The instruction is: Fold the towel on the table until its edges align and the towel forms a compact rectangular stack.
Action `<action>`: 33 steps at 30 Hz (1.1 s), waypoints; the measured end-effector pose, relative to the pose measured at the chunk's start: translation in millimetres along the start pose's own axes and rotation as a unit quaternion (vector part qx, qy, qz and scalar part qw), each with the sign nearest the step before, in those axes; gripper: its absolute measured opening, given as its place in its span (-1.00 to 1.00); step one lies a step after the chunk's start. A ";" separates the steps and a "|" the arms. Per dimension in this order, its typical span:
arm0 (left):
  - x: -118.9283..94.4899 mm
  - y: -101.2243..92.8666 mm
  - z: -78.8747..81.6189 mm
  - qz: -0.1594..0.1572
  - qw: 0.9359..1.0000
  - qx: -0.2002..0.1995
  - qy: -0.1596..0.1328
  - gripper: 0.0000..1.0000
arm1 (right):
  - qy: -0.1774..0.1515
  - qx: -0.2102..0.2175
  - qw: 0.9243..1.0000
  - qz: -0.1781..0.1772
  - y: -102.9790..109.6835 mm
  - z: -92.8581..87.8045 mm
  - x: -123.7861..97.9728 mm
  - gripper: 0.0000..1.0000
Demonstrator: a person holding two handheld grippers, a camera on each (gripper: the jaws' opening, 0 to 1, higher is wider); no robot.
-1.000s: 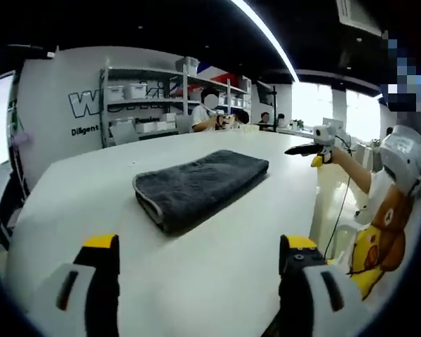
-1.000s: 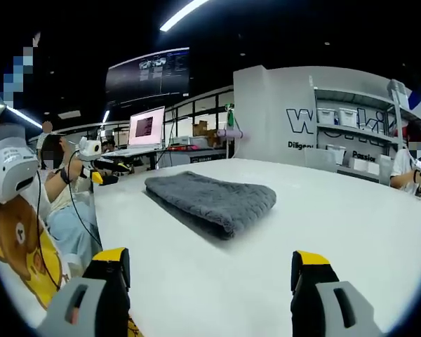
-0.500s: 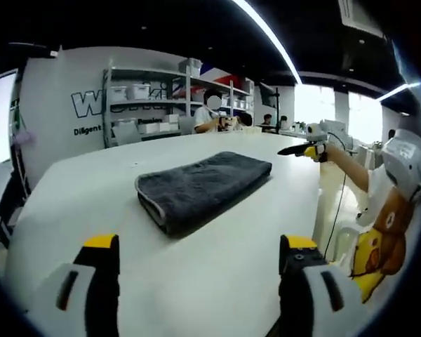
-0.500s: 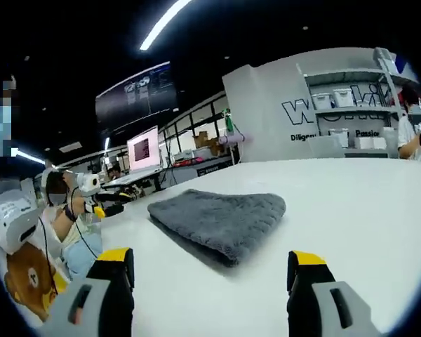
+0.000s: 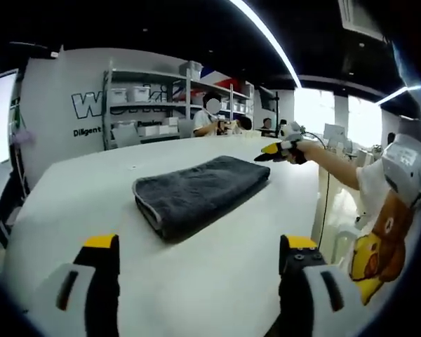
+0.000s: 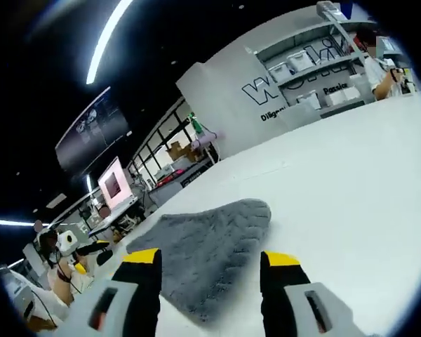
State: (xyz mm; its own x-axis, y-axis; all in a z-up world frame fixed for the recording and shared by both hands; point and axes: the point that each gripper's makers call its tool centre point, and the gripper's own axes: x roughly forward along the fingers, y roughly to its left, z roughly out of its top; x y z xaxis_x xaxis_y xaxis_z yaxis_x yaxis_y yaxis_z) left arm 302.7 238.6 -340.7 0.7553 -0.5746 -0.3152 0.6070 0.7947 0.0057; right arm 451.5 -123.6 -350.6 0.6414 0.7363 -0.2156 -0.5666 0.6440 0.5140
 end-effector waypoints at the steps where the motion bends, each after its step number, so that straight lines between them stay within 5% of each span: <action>1: -0.1 -0.5 0.5 -0.001 1.000 0.000 -0.001 0.99 | 0.001 0.002 1.000 -0.003 -2.0 -1.0 3.5 0.08; 5: -0.5 -1.6 3.3 -0.002 1.000 -0.002 -0.007 0.99 | 0.006 -0.011 0.999 -0.035 -12.8 -4.8 8.8 0.02; 18: 4.3 -4.6 1.3 -0.015 1.000 -0.007 -0.010 0.97 | 0.026 0.013 0.999 -0.036 -17.2 -21.0 20.2 -0.17; 33: 4.3 -2.5 -2.0 -0.018 1.000 -0.013 -0.011 0.95 | 0.056 -0.032 0.998 -0.025 -16.4 -30.8 21.3 -0.79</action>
State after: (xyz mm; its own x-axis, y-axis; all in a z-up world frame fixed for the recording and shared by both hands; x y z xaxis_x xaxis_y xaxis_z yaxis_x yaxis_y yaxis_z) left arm 304.0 234.5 -343.9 0.7382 -0.6073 -0.2937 0.6280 0.7776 -0.0292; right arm 458.5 -112.1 -389.2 0.6097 0.7188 -0.3340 -0.5688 0.6902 0.4472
